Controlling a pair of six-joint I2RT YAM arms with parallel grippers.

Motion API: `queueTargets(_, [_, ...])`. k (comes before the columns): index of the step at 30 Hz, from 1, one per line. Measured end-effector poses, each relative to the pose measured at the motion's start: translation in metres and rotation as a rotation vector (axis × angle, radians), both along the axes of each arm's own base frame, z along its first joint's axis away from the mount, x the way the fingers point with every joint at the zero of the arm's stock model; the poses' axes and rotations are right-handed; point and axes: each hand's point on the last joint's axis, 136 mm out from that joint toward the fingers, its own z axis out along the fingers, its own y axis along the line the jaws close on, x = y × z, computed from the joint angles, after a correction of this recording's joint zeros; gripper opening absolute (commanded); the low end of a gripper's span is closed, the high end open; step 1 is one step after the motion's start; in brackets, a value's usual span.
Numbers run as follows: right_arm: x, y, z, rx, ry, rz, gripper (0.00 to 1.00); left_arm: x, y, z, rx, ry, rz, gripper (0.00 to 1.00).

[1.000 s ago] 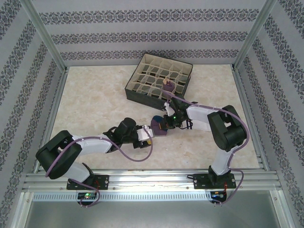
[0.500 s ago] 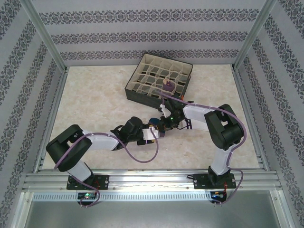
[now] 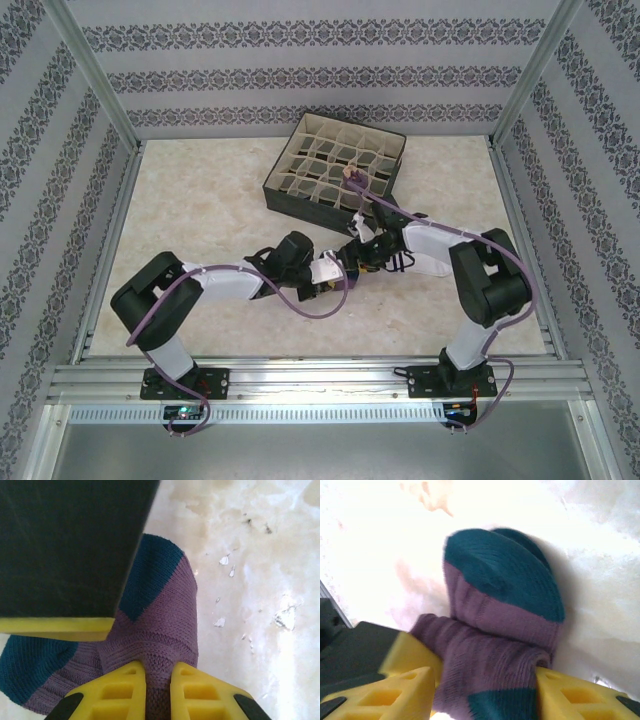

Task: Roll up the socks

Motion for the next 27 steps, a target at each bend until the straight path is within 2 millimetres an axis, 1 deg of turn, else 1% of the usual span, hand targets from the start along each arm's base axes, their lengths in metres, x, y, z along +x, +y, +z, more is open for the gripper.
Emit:
queueTargets(3, [0.005,-0.005,0.011,-0.023,-0.057,-0.017,0.54,0.001,0.0,0.003,-0.031,0.113,0.036,0.04])
queueTargets(5, [0.005,-0.009,0.011,-0.041,-0.081,-0.033,0.55,0.002,0.0,0.003,-0.046,0.198,0.066,0.04])
queueTargets(9, [-0.006,-0.014,-0.001,-0.085,-0.07,-0.037,0.55,0.011,0.0,0.002,-0.091,0.373,0.132,0.04])
queueTargets(12, [-0.018,-0.011,-0.01,-0.108,-0.06,-0.017,0.55,0.017,0.005,-0.001,-0.151,0.516,0.193,0.03])
queueTargets(15, [-0.023,-0.009,-0.015,-0.119,-0.059,-0.003,0.54,0.023,0.01,-0.003,-0.207,0.625,0.245,0.03])
queueTargets(21, [-0.019,-0.009,-0.019,-0.133,-0.066,-0.009,0.52,0.024,0.007,-0.007,-0.255,0.757,0.27,0.05])
queueTargets(23, [-0.017,-0.008,-0.021,-0.135,-0.061,-0.01,0.52,0.024,0.007,-0.008,-0.26,0.777,0.274,0.07])
queueTargets(27, [-0.012,-0.003,-0.017,-0.132,-0.073,-0.003,0.5,0.026,0.008,-0.009,-0.263,0.789,0.284,0.09])
